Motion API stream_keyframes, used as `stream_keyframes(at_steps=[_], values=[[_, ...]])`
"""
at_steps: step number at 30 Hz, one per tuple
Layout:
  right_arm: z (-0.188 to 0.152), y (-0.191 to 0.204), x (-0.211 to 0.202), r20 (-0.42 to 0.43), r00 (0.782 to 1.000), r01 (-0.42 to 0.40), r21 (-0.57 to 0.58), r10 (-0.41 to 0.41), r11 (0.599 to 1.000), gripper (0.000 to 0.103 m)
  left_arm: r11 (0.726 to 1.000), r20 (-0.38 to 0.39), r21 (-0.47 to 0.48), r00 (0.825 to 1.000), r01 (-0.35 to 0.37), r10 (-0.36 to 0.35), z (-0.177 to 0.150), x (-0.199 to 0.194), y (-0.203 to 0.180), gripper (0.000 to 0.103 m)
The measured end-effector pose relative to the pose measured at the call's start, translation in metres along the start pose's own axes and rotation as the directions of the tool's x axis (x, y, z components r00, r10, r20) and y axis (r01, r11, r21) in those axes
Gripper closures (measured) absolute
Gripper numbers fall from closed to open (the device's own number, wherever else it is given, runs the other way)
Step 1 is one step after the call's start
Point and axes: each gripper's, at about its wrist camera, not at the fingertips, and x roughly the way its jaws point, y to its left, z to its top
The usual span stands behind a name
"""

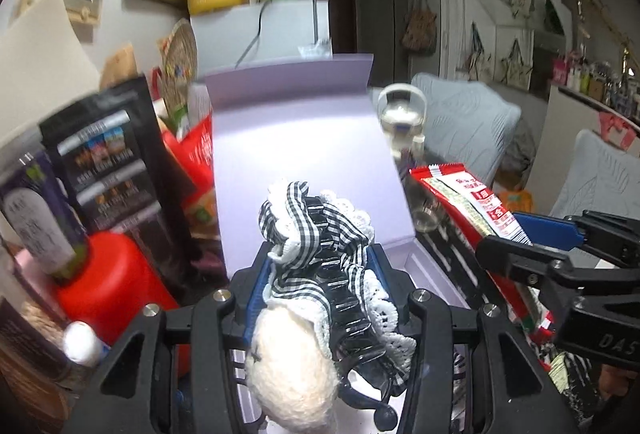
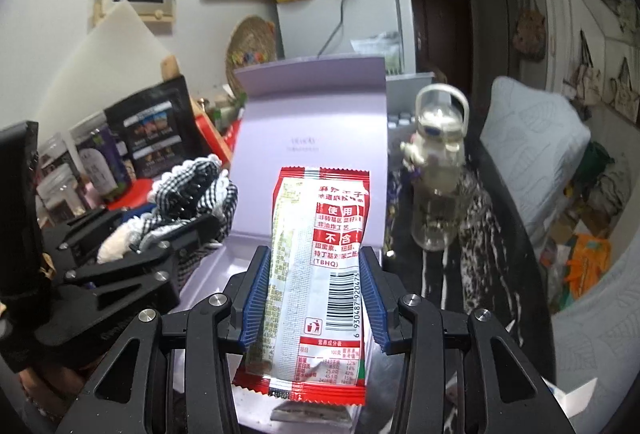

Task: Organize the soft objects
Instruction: 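Lower the claw clip into the box with the left gripper while the right gripper releases the red packet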

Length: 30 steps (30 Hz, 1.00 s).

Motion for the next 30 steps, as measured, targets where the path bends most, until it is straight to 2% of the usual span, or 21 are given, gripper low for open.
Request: stream_keyframes(at_steps=[7, 13, 20, 25, 30], values=[[-0.009, -0.005, 0.031, -0.099, 0.995, -0.002, 0.005, 0.002, 1.0, 0.06, 1.0, -0.104, -0.022, 0.995, -0.011, 0.009, -0.014, 0.036, 0.001, 0.057], [-0.016, -0.01, 0.05, -0.173, 0.984, -0.029, 0.03, 0.033, 0.999, 0.06, 0.999, -0.191, -0.032, 0.982, -0.016, 0.009, -0.025, 0.06, 0.003, 0.057], [-0.023, -0.011, 0.067, -0.221, 0.975, -0.018, 0.037, 0.026, 0.999, 0.06, 1.0, -0.247, -0.023, 0.969, -0.019, 0.013, -0.034, 0.076, 0.001, 0.057], [-0.03, -0.012, 0.082, -0.259, 0.966, 0.019, 0.029, -0.011, 0.999, 0.06, 0.999, -0.265, -0.026, 0.964, -0.028, 0.02, -0.036, 0.082, 0.002, 0.057], [-0.043, -0.015, 0.1, -0.328, 0.944, 0.039, 0.025, -0.029, 0.999, 0.059, 0.998, -0.289, -0.033, 0.957, -0.044, 0.033, -0.039, 0.089, 0.005, 0.055]])
